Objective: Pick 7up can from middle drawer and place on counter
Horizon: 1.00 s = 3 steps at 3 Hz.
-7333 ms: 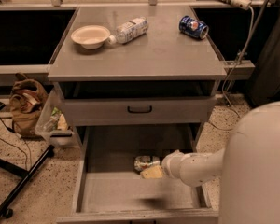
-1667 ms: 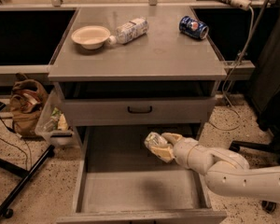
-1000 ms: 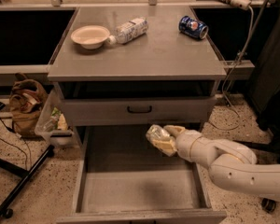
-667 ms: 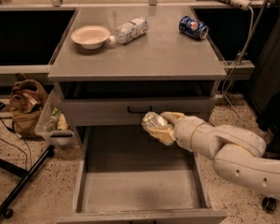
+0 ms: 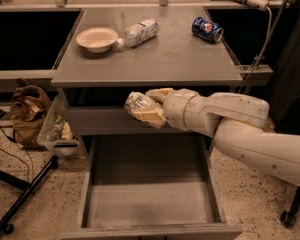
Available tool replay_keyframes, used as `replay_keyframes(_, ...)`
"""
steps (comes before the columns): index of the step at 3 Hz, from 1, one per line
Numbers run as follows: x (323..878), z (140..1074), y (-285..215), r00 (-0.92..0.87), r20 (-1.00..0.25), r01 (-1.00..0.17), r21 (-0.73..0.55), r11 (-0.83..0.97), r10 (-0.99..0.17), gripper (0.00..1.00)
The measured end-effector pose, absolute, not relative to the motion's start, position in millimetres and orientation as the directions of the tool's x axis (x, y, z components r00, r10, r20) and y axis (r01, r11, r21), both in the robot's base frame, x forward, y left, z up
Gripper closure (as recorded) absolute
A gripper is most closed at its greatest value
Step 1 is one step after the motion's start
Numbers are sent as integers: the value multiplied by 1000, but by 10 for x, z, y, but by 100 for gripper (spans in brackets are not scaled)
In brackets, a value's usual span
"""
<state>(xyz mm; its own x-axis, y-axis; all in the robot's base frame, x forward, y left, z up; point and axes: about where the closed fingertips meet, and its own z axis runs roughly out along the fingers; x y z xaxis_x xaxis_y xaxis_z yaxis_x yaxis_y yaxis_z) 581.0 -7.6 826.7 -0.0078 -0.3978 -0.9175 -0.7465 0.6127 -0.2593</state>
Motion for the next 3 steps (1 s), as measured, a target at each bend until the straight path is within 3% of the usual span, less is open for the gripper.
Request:
replay_keyframes(2, 5966, 8470, -145, 32, -913, -724, -302, 620, -407, 100)
replay_keyframes(3, 6350, 8884, -237, 104, -901, -677, -374, 633, -421, 100)
